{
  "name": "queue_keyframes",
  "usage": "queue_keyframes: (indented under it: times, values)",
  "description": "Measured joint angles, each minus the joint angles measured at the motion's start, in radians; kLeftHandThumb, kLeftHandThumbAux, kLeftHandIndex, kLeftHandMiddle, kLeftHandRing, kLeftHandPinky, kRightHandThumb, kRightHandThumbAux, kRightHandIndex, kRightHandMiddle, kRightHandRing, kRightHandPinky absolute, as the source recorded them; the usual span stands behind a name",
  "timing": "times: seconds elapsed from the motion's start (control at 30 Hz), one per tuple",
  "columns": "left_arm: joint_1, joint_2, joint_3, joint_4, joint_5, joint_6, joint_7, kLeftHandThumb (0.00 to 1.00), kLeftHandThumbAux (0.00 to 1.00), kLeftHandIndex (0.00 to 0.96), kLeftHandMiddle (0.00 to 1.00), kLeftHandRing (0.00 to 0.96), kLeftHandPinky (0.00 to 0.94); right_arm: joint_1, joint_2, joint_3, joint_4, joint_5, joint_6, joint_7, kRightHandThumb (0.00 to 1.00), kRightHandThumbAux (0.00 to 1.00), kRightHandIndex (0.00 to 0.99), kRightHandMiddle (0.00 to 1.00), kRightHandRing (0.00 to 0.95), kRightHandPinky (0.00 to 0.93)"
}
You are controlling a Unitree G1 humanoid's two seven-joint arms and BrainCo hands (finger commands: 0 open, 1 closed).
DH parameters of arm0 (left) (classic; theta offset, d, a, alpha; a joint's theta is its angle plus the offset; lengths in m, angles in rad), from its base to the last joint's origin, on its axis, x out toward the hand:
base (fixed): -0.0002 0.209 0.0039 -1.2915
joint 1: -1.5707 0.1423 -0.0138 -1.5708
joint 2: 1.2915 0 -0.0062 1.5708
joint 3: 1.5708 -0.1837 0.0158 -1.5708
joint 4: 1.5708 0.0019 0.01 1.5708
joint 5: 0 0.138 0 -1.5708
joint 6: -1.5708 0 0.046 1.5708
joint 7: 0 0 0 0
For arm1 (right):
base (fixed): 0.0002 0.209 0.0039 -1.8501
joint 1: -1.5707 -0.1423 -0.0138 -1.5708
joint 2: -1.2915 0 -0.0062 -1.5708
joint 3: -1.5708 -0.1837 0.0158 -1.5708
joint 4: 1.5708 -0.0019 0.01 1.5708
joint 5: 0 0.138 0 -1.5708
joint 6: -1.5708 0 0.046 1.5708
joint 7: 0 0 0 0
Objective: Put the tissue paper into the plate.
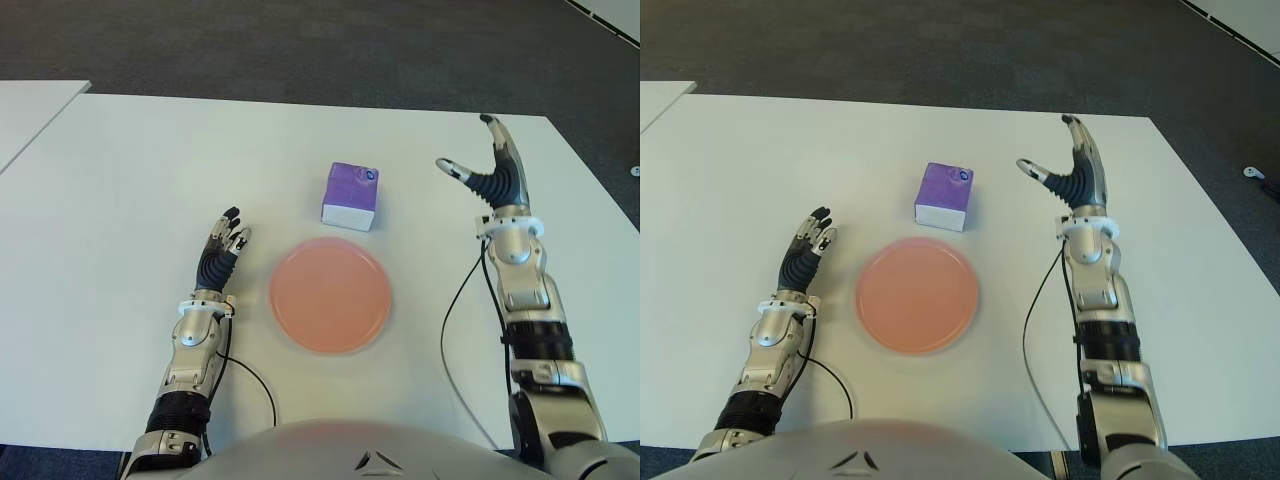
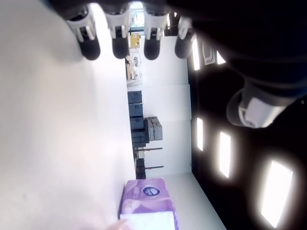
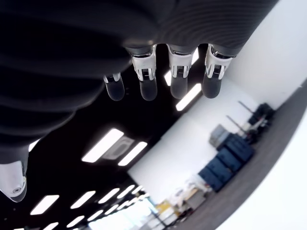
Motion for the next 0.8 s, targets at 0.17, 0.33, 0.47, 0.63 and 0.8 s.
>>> queue_keyframes:
  times: [0.17, 0.33, 0.47, 0.63, 0.8]
  values:
    - [-0.007, 0.0, 0.004, 0.003, -0.003, 0.0, 0.0, 0.0, 0.44, 0.0, 0.0, 0.0, 0.0, -0.055, -0.026, 0.07, 0.066, -0.037, -0.026, 0.054, 0.306, 0.481, 0.032, 0.002, 0.0, 0.0]
    - [-0.018, 0.001, 0.006, 0.021, -0.008, -0.005, 0.0, 0.0, 0.434, 0.0, 0.0, 0.0, 0.0, -0.138, -0.073, 0.15, 0.145, -0.07, -0.037, 0.167, 0.406, 0.513, 0.006, 0.0, 0.0, 0.02]
    - [-0.029, 0.001, 0.007, 0.042, -0.011, -0.013, 0.0, 0.0, 0.434, 0.0, 0.0, 0.0, 0.0, -0.223, -0.085, 0.218, 0.229, -0.101, -0.051, 0.23, 0.442, 0.532, 0.001, 0.0, 0.0, 0.036]
    - [-0.035, -0.003, 0.006, 0.053, -0.011, -0.038, 0.0, 0.0, 0.438, 0.0, 0.0, 0.0, 0.0, -0.315, -0.079, 0.314, 0.414, -0.177, -0.128, 0.184, 0.466, 0.545, 0.0, 0.0, 0.0, 0.046]
    - [-0.04, -0.003, 0.007, 0.068, -0.012, -0.066, 0.0, 0.0, 0.438, 0.0, 0.0, 0.0, 0.0, -0.37, -0.07, 0.428, 0.599, -0.28, -0.234, 0.083, 0.469, 0.552, 0.0, 0.007, 0.0, 0.016]
